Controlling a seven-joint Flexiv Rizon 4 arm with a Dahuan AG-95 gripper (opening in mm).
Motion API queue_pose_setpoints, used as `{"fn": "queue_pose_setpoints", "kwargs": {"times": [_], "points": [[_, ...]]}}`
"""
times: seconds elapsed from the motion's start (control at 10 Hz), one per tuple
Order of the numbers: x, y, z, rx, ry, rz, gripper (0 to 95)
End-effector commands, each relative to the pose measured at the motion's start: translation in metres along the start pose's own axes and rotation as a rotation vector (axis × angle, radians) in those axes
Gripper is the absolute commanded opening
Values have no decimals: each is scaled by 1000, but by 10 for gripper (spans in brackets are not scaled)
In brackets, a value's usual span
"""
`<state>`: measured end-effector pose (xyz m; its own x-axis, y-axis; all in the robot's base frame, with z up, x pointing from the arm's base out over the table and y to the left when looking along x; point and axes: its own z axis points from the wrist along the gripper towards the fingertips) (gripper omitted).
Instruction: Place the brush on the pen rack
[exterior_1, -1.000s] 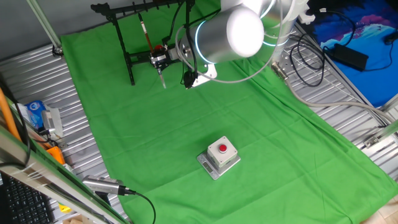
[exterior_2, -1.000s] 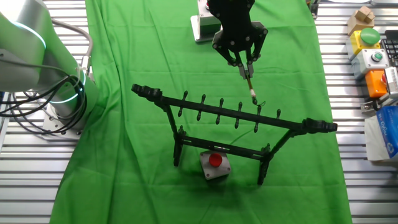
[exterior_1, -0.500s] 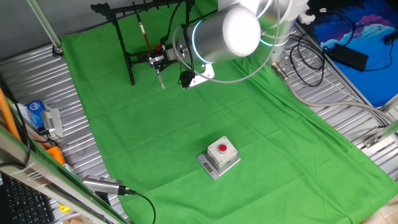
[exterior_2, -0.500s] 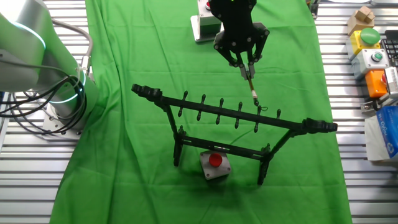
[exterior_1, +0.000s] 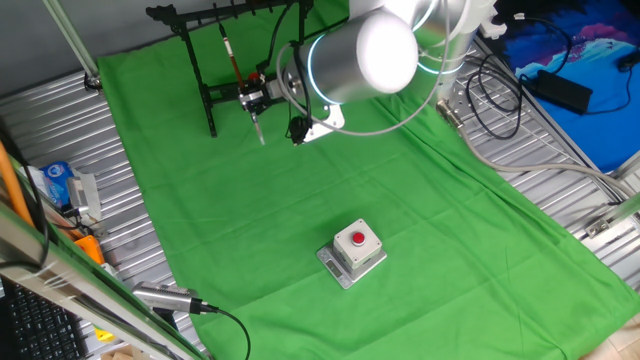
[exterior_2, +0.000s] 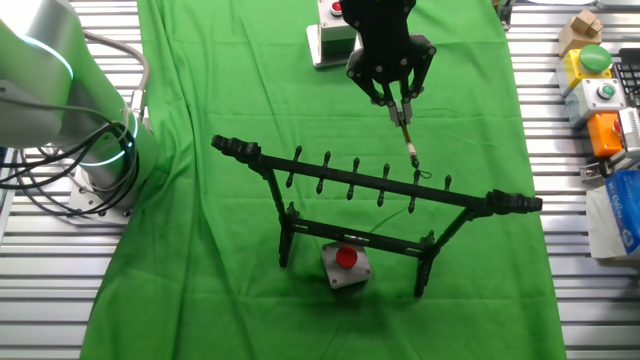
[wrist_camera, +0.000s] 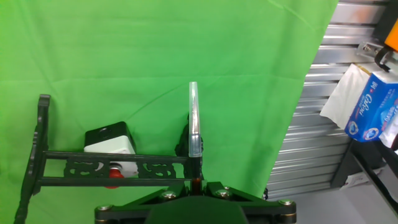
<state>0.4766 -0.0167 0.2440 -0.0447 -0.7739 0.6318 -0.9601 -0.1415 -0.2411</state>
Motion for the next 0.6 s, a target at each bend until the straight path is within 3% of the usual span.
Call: {"fn": "queue_pose_setpoints", "kwargs": {"times": [0.1, 0.6], "points": [[-2, -1, 0, -1, -1, -1, 0], [-5, -1, -1, -1, -10, 1, 0]]}}
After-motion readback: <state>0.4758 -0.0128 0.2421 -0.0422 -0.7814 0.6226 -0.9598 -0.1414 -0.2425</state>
